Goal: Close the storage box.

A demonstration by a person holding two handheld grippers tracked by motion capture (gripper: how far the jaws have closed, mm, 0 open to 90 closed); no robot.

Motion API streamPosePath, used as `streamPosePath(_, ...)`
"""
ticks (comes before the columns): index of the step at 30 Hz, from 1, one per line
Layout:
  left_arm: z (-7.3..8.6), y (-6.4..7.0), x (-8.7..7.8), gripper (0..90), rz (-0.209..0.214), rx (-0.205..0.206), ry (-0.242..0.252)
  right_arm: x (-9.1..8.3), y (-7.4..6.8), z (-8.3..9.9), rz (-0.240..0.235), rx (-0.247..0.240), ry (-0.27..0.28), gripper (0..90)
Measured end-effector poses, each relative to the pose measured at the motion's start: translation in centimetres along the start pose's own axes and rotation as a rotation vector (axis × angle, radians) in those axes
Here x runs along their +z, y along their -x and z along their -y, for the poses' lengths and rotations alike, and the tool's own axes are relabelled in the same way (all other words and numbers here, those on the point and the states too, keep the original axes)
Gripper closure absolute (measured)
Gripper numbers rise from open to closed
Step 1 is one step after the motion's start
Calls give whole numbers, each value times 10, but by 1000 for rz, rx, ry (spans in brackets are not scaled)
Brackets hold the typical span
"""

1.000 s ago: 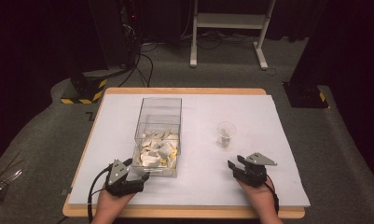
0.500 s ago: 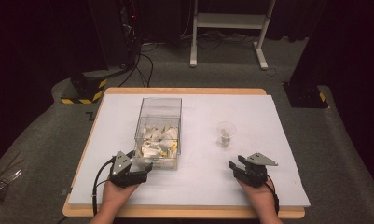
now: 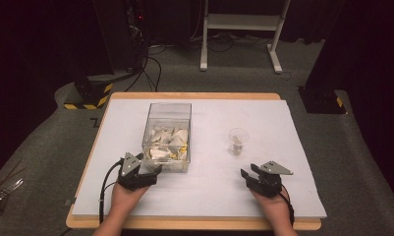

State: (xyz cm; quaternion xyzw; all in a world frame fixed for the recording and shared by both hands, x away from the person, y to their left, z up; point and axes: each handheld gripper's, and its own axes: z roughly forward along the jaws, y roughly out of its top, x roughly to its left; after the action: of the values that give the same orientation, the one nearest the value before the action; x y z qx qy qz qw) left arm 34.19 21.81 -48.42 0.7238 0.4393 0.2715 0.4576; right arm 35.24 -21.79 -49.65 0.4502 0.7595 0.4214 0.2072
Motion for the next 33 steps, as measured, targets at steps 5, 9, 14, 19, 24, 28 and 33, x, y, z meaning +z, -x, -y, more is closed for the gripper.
streamPosePath(5,-2,-5,6,155,-18,-19,-2,1,0,0,1,-4,-3,505)
streamPosePath(9,-4,-10,11,153,-17,-37,-3,1,-1,0,2,-5,-2,505)
streamPosePath(14,-5,-14,15,162,-25,-66,-1,2,-1,1,0,-3,-9,505)
streamPosePath(19,-5,-19,20,173,-39,-83,-5,2,-1,1,-2,0,-15,505)
streamPosePath(24,-4,-23,26,184,-47,-102,-14,3,-2,1,-2,-9,-19,505)
streamPosePath(28,-7,-25,31,192,-62,-100,-36,3,-1,1,0,-10,-20,504)
streamPosePath(33,-10,-27,36,215,-85,-101,-48,4,-1,1,0,-8,-23,503)
